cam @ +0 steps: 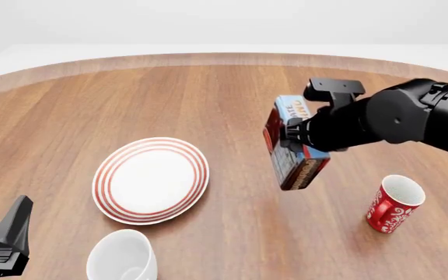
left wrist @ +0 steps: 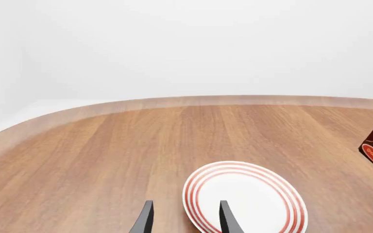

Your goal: Pick up the white mug and put it on the plate, and put the chocolate pudding to the right of the plate.

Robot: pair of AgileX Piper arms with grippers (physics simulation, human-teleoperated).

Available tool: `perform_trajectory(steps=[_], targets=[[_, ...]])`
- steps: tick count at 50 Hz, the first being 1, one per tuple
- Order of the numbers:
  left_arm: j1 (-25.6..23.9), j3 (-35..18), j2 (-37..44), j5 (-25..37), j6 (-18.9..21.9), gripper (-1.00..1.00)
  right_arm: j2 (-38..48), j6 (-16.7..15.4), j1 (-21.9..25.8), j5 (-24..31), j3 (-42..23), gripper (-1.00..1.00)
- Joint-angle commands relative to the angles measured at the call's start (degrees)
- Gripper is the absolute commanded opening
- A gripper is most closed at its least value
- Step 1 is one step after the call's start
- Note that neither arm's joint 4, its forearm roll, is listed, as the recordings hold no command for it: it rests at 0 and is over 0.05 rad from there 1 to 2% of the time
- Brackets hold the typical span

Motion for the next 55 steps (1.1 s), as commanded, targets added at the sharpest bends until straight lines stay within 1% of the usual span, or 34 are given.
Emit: perform_trajectory(steps=[1, 6, 10, 14, 16, 17, 18, 27, 32, 35, 37, 44, 49, 50, 55], targets=[[0.00, 0.00, 0.00, 0.00, 0.00, 1.00, 1.94, 0.98, -0.21, -0.68, -2.21, -1.00], [0.00, 0.00, 0.00, 0.00, 0.00, 1.00, 3.10, 0.85, 0.08, -0.86, -3.10, -1.00], [0.00, 0.00, 0.00, 0.00, 0.00, 1.00, 4.29, 1.37, 0.19, -1.36, -3.60, -1.00], [0.00, 0.00, 0.00, 0.00, 0.00, 1.00, 5.79, 0.95, 0.76, -1.59, -4.20, -1.00], [0.00, 0.00, 0.00, 0.00, 0.00, 1.00, 6.21, 1.33, 0.84, -1.71, -4.30, -1.00], [0.00, 0.00, 0.00, 0.00, 0.00, 1.00, 6.43, 0.91, 0.90, -1.68, -4.44, -1.00], [0.00, 0.00, 0.00, 0.00, 0.00, 1.00, 6.62, 1.32, 0.96, -1.77, -4.44, -1.00], [0.00, 0.00, 0.00, 0.00, 0.00, 1.00, 8.50, 1.46, 1.65, -2.22, -4.92, -1.00], [0.00, 0.00, 0.00, 0.00, 0.00, 1.00, 9.12, 1.46, 1.94, -2.37, -4.93, -1.00], [0.00, 0.00, 0.00, 0.00, 0.00, 1.00, 9.75, 0.86, 1.62, -2.73, -4.67, -1.00], [0.00, 0.00, 0.00, 0.00, 0.00, 1.00, 10.12, 1.30, 1.88, -2.93, -4.55, -1.00], [0.00, 0.00, 0.00, 0.00, 0.00, 1.00, 11.14, 0.94, 1.86, -3.24, -4.54, -1.00], [0.00, 0.00, 0.00, 0.00, 0.00, 1.00, 11.75, 1.28, 2.19, -3.51, -4.29, -1.00], [0.00, 0.00, 0.00, 0.00, 0.00, 1.00, 11.85, 0.93, 2.11, -3.54, -4.34, -1.00], [0.00, 0.00, 0.00, 0.00, 0.00, 1.00, 12.84, 1.41, 2.48, -4.00, -4.40, -1.00]])
